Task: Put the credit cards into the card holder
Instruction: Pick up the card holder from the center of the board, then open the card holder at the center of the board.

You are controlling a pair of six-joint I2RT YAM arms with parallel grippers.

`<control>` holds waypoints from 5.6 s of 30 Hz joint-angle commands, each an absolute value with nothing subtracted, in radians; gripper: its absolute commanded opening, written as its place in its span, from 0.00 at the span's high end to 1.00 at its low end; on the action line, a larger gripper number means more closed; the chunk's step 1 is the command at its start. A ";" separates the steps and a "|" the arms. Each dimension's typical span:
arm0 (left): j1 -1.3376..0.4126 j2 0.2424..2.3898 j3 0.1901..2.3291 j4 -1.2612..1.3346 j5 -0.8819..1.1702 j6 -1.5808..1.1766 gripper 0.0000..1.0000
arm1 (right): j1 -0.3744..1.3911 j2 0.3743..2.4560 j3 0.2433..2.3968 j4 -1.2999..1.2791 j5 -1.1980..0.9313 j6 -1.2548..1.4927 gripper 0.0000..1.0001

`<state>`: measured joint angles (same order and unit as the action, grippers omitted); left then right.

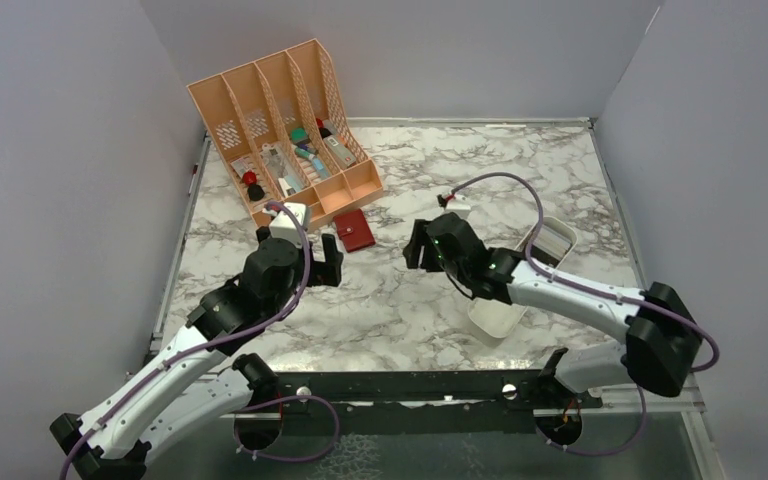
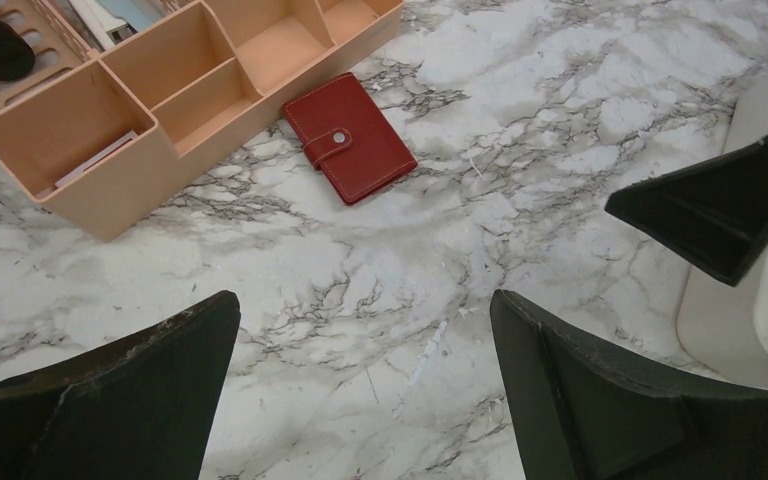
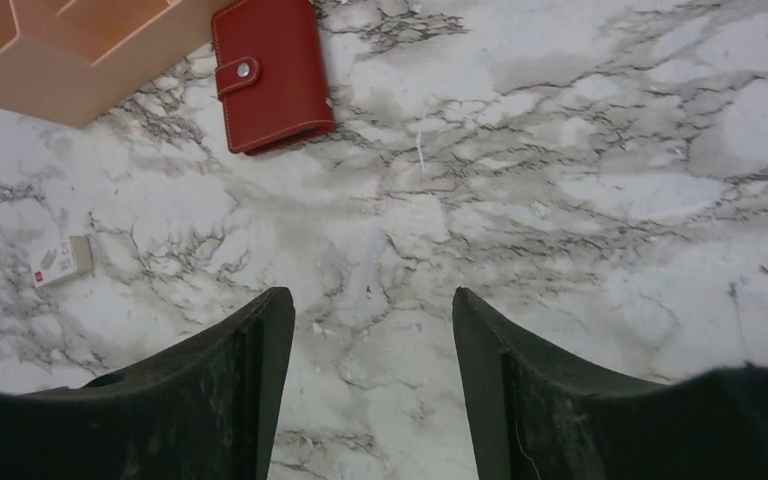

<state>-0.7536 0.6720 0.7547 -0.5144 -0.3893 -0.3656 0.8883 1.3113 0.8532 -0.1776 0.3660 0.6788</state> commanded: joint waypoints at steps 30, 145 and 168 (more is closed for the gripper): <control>-0.748 0.603 0.755 -0.528 -0.455 -0.360 0.03 | 0.833 2.139 1.418 -0.035 0.282 0.600 0.45; -0.783 1.416 0.749 -0.202 0.055 -0.686 0.44 | 0.937 1.340 0.476 0.183 0.142 0.919 0.97; -0.808 1.233 0.741 -0.176 0.117 -0.718 1.00 | 0.937 1.259 0.678 -0.117 0.100 0.633 0.46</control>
